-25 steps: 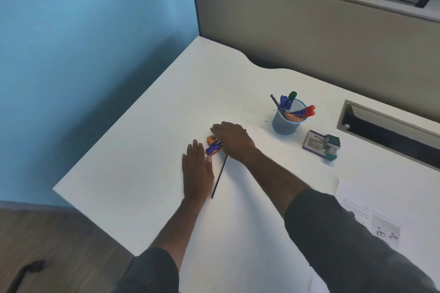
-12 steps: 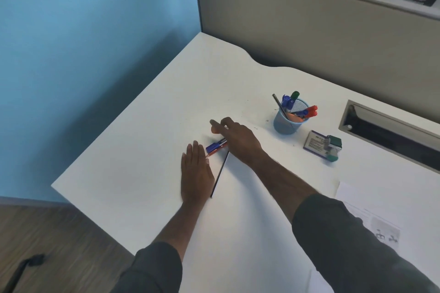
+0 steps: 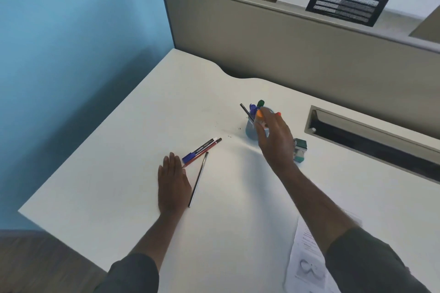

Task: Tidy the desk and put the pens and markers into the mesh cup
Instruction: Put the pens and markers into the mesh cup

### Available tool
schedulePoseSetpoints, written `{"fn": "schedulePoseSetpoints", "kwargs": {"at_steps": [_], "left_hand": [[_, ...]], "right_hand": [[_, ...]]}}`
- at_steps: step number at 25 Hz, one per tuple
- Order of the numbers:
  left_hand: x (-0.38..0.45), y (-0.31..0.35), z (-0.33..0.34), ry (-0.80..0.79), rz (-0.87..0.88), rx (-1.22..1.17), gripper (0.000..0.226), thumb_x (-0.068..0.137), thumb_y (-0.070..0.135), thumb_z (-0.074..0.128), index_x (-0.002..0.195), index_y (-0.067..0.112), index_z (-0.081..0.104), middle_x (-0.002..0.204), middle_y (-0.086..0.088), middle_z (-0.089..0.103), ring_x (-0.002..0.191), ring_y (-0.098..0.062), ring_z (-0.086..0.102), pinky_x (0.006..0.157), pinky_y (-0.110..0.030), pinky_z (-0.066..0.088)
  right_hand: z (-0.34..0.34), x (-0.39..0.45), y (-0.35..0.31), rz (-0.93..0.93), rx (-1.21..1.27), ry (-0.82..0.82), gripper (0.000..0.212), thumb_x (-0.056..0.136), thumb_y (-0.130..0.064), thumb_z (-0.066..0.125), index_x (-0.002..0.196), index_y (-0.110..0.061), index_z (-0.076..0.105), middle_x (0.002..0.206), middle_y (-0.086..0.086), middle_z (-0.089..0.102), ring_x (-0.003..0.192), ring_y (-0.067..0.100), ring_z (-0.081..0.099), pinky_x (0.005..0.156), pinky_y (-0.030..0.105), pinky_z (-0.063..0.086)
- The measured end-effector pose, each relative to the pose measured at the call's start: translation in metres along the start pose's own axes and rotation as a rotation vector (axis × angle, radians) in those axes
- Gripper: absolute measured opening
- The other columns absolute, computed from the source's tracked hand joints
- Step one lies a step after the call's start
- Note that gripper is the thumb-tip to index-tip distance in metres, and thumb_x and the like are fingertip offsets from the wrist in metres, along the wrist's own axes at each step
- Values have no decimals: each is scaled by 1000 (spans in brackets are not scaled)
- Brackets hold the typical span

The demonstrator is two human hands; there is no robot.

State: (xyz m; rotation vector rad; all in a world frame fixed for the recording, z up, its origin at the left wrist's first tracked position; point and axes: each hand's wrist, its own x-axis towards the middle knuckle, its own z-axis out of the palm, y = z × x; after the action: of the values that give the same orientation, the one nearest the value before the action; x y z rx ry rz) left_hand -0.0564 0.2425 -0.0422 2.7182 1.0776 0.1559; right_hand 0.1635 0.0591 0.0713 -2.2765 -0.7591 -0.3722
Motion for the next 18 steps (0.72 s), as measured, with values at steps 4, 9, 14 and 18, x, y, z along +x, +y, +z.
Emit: {"fn": "schedulePoseSetpoints", "kwargs": {"at_steps": [4, 9, 14, 18], "left_hand": [[-1, 0, 0, 5, 5, 5, 46, 103, 14, 31, 146, 0, 38, 156, -17, 36, 147, -33, 29, 119, -49, 28], [0, 0, 1, 0, 3, 4, 47, 103, 15, 33, 147, 1, 37, 158, -16, 34, 148, -32, 28, 120, -48, 27], [0, 0, 2, -6, 0, -1, 47, 102, 16, 35, 147, 1, 38, 158, -16, 34, 148, -31, 27, 120, -48, 27], [0, -1, 3, -1, 3, -2, 47, 103, 16, 35, 148, 1, 37, 158, -16, 33, 148, -31, 27, 120, -48, 26]], "right_hand": [[-5, 6, 14, 75, -41, 14, 31, 96, -20, 58, 127, -18, 55, 105, 4, 66, 89, 30, 62, 72, 40, 52], [1, 6, 18, 68, -78, -1, 29, 95, -13, 56, 124, -17, 57, 109, 4, 66, 89, 32, 62, 64, 36, 51], [9, 4, 25, 14, -97, -13, 20, 93, -10, 59, 113, -14, 60, 115, 6, 57, 87, 31, 59, 57, 31, 45], [14, 3, 28, 1, -214, -33, 17, 93, -12, 62, 110, -10, 65, 113, 12, 55, 80, 37, 57, 58, 30, 39]]}}
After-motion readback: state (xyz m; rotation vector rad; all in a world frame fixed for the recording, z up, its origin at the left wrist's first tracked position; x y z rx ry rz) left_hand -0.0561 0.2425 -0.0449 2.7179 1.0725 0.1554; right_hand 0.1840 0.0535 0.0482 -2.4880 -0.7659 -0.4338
